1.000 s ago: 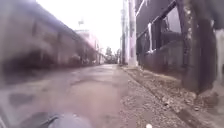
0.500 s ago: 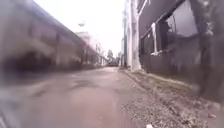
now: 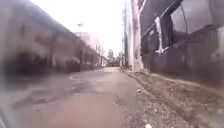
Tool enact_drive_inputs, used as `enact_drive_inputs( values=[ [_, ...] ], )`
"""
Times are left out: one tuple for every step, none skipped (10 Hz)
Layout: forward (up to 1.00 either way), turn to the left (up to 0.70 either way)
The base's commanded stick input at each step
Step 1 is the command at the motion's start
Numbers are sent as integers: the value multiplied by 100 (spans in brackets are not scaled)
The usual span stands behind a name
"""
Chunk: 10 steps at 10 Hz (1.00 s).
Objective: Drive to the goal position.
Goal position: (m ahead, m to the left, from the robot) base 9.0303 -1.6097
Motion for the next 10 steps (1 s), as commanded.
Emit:
enact_drive_inputs(
  values=[
    [100,0],
    [100,0],
    [100,0],
    [100,0],
    [100,0],
    [100,0],
    [100,0],
    [100,0],
    [100,0],
    [100,0]
  ],
)
